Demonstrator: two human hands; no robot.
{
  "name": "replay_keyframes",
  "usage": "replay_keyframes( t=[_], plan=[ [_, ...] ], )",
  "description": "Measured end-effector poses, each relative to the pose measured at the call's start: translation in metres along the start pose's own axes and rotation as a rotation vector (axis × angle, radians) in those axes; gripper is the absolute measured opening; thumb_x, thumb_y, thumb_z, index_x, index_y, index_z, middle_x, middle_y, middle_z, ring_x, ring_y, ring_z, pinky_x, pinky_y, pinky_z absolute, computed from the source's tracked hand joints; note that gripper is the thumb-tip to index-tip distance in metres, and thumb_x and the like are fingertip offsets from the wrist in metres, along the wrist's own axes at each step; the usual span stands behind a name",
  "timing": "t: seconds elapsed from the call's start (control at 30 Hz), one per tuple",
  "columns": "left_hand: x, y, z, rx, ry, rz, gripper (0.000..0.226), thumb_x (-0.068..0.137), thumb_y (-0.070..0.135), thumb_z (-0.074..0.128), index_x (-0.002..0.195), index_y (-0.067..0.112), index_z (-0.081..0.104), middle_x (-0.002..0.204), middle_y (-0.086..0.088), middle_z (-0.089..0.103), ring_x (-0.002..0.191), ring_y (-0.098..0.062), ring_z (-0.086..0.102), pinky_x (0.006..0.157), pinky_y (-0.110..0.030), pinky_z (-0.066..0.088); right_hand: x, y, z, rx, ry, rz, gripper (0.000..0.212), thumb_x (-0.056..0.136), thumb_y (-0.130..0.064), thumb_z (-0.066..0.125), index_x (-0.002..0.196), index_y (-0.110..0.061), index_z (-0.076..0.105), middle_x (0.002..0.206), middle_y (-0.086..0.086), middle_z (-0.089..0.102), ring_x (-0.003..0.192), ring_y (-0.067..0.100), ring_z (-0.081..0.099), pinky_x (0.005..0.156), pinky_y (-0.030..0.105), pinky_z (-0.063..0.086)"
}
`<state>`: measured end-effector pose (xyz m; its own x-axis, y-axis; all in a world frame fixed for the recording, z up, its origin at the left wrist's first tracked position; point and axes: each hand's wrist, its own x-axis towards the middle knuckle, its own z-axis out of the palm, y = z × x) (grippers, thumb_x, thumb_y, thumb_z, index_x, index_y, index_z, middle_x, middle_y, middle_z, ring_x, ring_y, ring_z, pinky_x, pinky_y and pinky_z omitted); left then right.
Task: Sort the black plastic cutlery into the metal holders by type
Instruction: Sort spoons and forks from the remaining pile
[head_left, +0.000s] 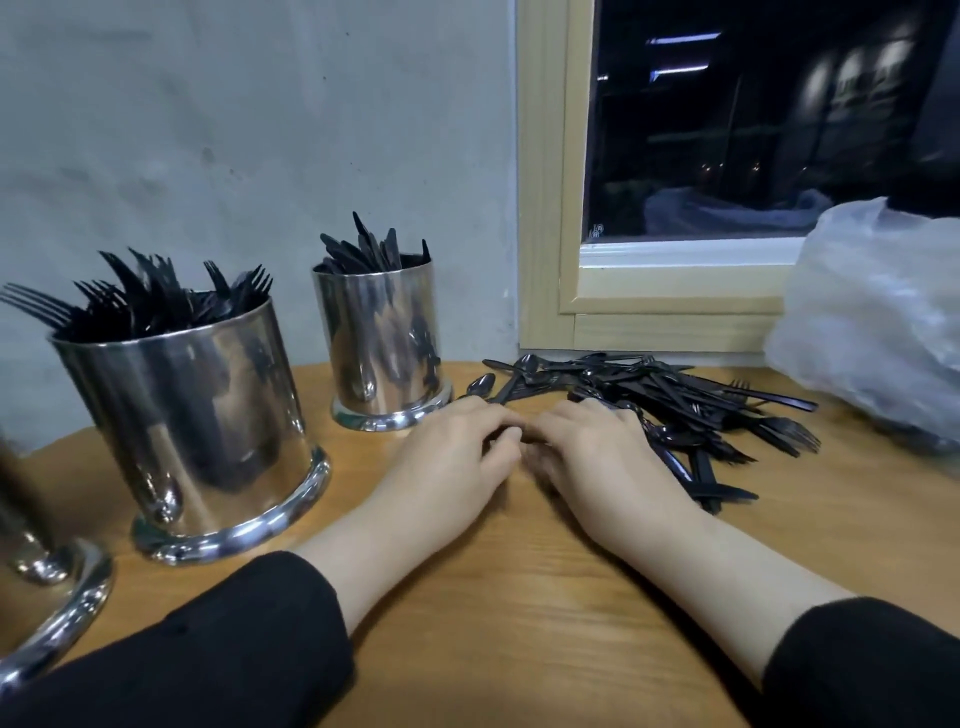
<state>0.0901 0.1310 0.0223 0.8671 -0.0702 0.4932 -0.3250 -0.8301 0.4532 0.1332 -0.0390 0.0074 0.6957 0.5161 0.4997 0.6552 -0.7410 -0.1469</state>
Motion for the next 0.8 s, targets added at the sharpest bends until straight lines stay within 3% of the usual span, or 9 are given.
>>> replay_keyframes(
  t=[0.1,0.2,0.4,0.5,0.57,0.67,0.8],
  plan=[
    [-0.001,0.006,-0.006,-0.175,0.138,0.001,0.027,0.104,0.030,0.056,0.124,0.022,0.072,0.115,0.010,0.072,0.107,-0.004,0.062,0.096,-0.019,0.044,-0.003,-0.002,-0.005,0.010,0.193,0.011,0.019,0.099,-0.031,0.046,0.099,-0.025,0.064,0.092,-0.010,0.060,0.092,0.022,0.054,0.077,0.040,0.036],
    [0.009,0.000,-0.005,-0.178,0.242,-0.074,0.030,0.106,0.033,0.050,0.125,0.020,0.069,0.118,0.009,0.070,0.111,-0.008,0.061,0.093,-0.022,0.044,-0.008,0.003,-0.014,0.092,0.306,0.095,0.014,0.103,-0.029,0.051,0.099,-0.024,0.063,0.092,-0.011,0.060,0.093,0.020,0.057,0.081,0.043,0.043],
    [0.046,-0.022,0.026,0.284,-0.018,-0.120,0.046,0.105,0.040,0.049,0.144,0.016,0.052,0.144,-0.009,0.051,0.134,-0.029,0.046,0.112,-0.042,0.038,-0.024,0.038,-0.033,0.150,0.393,0.295,0.019,0.101,-0.030,0.052,0.094,-0.019,0.065,0.088,-0.003,0.065,0.090,0.026,0.059,0.079,0.042,0.047],
    [0.069,-0.023,0.038,0.412,-0.096,-0.134,0.059,0.104,0.056,0.042,0.148,0.018,0.046,0.147,-0.013,0.049,0.137,-0.032,0.043,0.111,-0.045,0.037,-0.027,0.065,-0.043,0.105,0.368,0.380,0.023,0.100,-0.030,0.051,0.085,-0.016,0.062,0.085,-0.001,0.057,0.087,0.026,0.054,0.073,0.035,0.036],
    [0.083,-0.028,0.044,0.466,-0.150,-0.158,0.069,0.100,0.067,0.036,0.151,0.020,0.041,0.148,-0.014,0.048,0.138,-0.034,0.043,0.111,-0.046,0.037,-0.026,0.085,-0.043,0.101,0.295,0.425,0.024,0.100,-0.031,0.051,0.081,-0.018,0.058,0.089,0.000,0.055,0.089,0.026,0.053,0.074,0.035,0.036],
    [0.102,-0.036,0.055,0.467,-0.228,-0.210,0.079,0.096,0.078,0.026,0.155,0.026,0.035,0.148,-0.014,0.048,0.138,-0.036,0.043,0.108,-0.049,0.039,-0.021,0.113,-0.041,0.096,0.217,0.449,0.025,0.102,-0.032,0.049,0.081,-0.020,0.058,0.102,0.004,0.062,0.100,0.028,0.057,0.085,0.038,0.045],
    [0.125,-0.040,0.071,0.414,-0.320,-0.244,0.086,0.091,0.085,0.016,0.161,0.035,0.021,0.161,-0.013,0.037,0.146,-0.036,0.037,0.113,-0.051,0.037,-0.011,0.140,-0.038,0.057,0.063,0.511,0.031,0.104,-0.035,0.044,0.086,-0.016,0.061,0.124,0.007,0.063,0.115,0.033,0.057,0.098,0.045,0.046]
  ],
)
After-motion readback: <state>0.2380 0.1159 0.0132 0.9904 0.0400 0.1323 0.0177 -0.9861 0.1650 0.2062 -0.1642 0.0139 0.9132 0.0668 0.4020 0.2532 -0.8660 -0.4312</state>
